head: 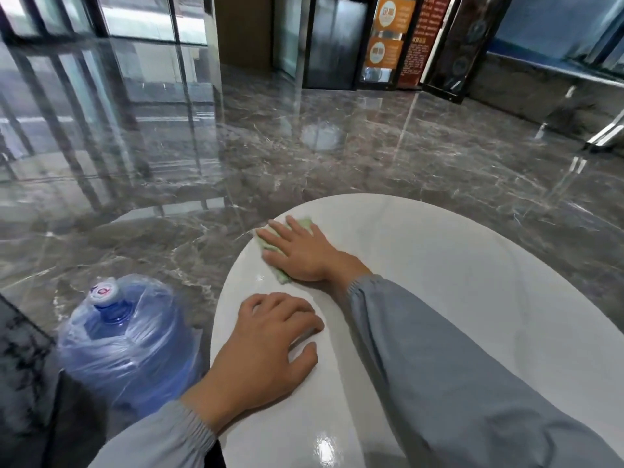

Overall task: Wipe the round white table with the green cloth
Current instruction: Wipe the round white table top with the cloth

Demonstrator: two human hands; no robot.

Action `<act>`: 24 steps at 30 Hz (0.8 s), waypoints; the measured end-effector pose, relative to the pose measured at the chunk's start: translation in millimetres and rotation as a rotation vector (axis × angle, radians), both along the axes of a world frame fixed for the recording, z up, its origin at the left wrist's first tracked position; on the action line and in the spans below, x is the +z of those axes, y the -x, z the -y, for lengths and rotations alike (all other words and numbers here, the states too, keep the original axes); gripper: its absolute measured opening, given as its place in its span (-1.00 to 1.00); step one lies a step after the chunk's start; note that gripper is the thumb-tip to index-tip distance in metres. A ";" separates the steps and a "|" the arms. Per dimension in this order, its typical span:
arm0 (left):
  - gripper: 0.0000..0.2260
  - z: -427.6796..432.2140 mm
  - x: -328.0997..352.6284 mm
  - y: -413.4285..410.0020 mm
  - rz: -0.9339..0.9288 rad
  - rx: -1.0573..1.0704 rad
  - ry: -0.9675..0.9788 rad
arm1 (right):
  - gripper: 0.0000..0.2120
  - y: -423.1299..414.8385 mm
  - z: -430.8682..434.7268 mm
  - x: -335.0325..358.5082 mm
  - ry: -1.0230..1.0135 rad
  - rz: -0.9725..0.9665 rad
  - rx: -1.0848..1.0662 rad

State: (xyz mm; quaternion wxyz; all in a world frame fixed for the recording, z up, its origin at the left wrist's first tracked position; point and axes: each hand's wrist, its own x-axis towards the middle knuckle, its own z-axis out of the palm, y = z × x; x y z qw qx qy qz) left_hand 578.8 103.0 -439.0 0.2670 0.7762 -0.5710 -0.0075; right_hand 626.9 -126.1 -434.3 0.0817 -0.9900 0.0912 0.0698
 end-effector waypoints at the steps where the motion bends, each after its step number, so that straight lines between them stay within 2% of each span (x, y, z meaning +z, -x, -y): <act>1: -0.75 1.3 -1.2 -1.0 0.003 -0.002 -0.003 | -0.41 -11.9 -8.4 -0.7 -0.002 0.000 0.075; 4: -0.77 2.7 -2.3 -0.9 0.016 -0.004 0.014 | -0.41 -27.5 -6.7 0.8 -0.009 0.020 0.165; 11: -0.80 6.5 -2.9 -0.1 0.040 -0.004 0.044 | -0.47 -40.4 47.3 14.0 -0.008 0.011 -0.160; 13: -0.85 6.3 -1.0 1.0 0.045 -0.009 0.106 | -0.47 -39.2 26.3 11.7 0.007 0.028 -0.075; 15: -0.93 5.0 3.1 2.3 0.070 -0.025 0.215 | -0.48 -25.8 -4.5 7.2 0.029 0.066 0.117; 19: -0.88 -6.0 11.2 6.6 0.021 -0.040 0.511 | -0.49 17.9 -55.7 8.0 0.097 0.053 0.496; 22: -0.84 -14.8 16.6 9.8 -0.024 -0.060 0.625 | -0.36 49.6 -76.3 16.5 0.160 0.037 0.596; 24: -0.80 -20.8 17.5 9.8 -0.052 -0.019 0.690 | -0.33 69.3 -88.8 19.8 0.107 0.057 0.595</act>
